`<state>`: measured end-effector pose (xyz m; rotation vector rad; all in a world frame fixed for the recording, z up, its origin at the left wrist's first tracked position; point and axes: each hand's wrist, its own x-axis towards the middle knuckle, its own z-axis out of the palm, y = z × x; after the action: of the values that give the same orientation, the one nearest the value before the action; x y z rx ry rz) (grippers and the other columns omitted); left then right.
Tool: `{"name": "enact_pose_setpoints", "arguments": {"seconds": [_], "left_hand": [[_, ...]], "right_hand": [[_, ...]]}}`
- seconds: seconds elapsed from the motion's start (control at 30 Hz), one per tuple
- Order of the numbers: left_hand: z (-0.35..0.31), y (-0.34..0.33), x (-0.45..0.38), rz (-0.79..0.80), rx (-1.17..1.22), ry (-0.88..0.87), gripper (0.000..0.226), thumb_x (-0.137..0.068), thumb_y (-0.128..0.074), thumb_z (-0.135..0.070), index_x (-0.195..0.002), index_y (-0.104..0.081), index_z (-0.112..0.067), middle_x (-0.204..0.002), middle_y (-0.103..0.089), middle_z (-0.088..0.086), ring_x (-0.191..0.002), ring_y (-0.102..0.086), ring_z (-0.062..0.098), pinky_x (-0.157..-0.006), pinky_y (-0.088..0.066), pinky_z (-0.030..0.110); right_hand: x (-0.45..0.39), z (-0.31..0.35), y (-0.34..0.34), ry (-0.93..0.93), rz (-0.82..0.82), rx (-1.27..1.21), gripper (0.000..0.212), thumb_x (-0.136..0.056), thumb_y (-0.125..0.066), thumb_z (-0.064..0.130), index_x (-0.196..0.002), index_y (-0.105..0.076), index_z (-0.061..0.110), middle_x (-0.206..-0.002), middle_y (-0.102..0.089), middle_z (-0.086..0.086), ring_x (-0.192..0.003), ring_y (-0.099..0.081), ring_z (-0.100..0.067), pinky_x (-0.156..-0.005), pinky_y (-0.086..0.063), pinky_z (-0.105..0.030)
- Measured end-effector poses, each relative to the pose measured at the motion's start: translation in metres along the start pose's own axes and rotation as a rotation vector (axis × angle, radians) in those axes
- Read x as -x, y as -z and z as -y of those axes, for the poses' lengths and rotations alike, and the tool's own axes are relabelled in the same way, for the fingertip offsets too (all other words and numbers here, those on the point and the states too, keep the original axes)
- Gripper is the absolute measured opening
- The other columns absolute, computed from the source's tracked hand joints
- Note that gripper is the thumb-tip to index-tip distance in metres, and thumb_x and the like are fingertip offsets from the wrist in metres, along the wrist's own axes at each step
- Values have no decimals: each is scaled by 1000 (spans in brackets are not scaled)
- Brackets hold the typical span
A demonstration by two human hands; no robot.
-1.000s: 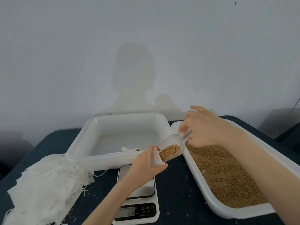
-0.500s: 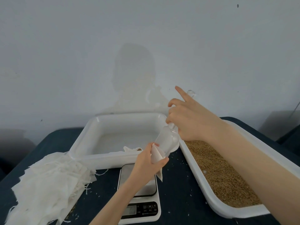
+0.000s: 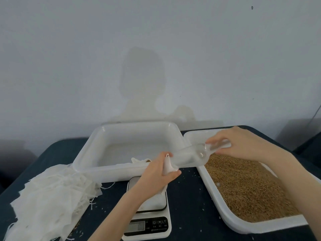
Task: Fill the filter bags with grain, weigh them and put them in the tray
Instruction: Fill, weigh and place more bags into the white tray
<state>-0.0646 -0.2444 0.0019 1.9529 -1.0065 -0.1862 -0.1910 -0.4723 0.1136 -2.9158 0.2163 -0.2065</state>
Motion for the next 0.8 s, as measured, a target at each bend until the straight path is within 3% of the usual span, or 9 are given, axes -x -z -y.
{"name": "enact_pose_setpoints", "arguments": {"seconds": [0.07,0.17,0.27,0.4,0.5,0.57,0.63,0.7,0.8], "left_hand": [[-2,-2,0,33,-32,1,44,-84,-67,-41,-115,-37,-40,-91,-51,-15,-77,-48,-14,-64,-36,4],[-2,-6,-1,67,-59,0,54,-80,-70,-38,-121,-36,-39,-92,-50,-17,-83,-49,-10,-66,-36,8],[-1,-12,-2,98,-77,-12,55,-79,-68,-28,-123,-36,-37,-91,-52,-14,-82,-52,1,-68,-41,15],[-2,-18,-5,139,-102,-25,56,-79,-63,-19,-124,-36,-38,-93,-49,-17,-85,-50,-1,-69,-39,14],[-3,-24,-7,171,-96,-17,54,-80,-61,-19,-121,-34,-41,-95,-48,-18,-89,-50,1,-73,-40,17],[-3,-29,-9,181,-87,-12,53,-80,-61,-20,-119,-33,-44,-96,-49,-17,-90,-51,2,-72,-41,16],[-4,-33,-10,180,-87,-7,53,-80,-61,-22,-117,-32,-48,-95,-49,-17,-89,-51,2,-69,-40,13],[-4,-35,-11,181,-92,-5,54,-79,-60,-24,-115,-31,-51,-95,-48,-18,-89,-51,1,-68,-39,14],[-3,-36,-12,183,-104,-1,54,-80,-61,-24,-114,-29,-53,-96,-47,-22,-91,-50,-1,-69,-39,13]], "right_hand": [[12,-20,-3,-63,-17,-148,32,-81,-74,36,-98,-61,60,-93,-58,41,-91,-50,23,-85,-38,-15],[30,-48,-5,-174,-26,-219,35,-79,-76,31,-98,-61,55,-96,-61,36,-90,-54,19,-86,-40,-14],[45,-80,-9,-330,34,-90,34,-81,-75,31,-112,-64,41,-108,-64,23,-97,-56,4,-90,-43,-23],[55,-116,-22,-457,231,60,27,-81,-74,40,-107,-69,44,-102,-64,28,-93,-61,2,-85,-53,-27],[53,-127,-35,-473,279,138,9,-82,-71,41,-86,-71,49,-74,-60,38,-73,-60,7,-68,-52,-17],[49,-129,-39,-464,271,208,21,-81,-68,47,-64,-63,56,-60,-55,39,-68,-57,8,-64,-50,-16],[43,-131,-44,-442,270,246,36,-82,-65,42,-56,-55,65,-50,-50,40,-59,-54,5,-60,-47,-17],[37,-134,-51,-393,276,216,48,-83,-67,33,-55,-52,69,-50,-51,40,-56,-54,5,-58,-47,-16],[33,-143,-64,-353,289,33,44,-81,-74,24,-61,-63,61,-71,-65,31,-74,-63,7,-75,-55,-21]]}}
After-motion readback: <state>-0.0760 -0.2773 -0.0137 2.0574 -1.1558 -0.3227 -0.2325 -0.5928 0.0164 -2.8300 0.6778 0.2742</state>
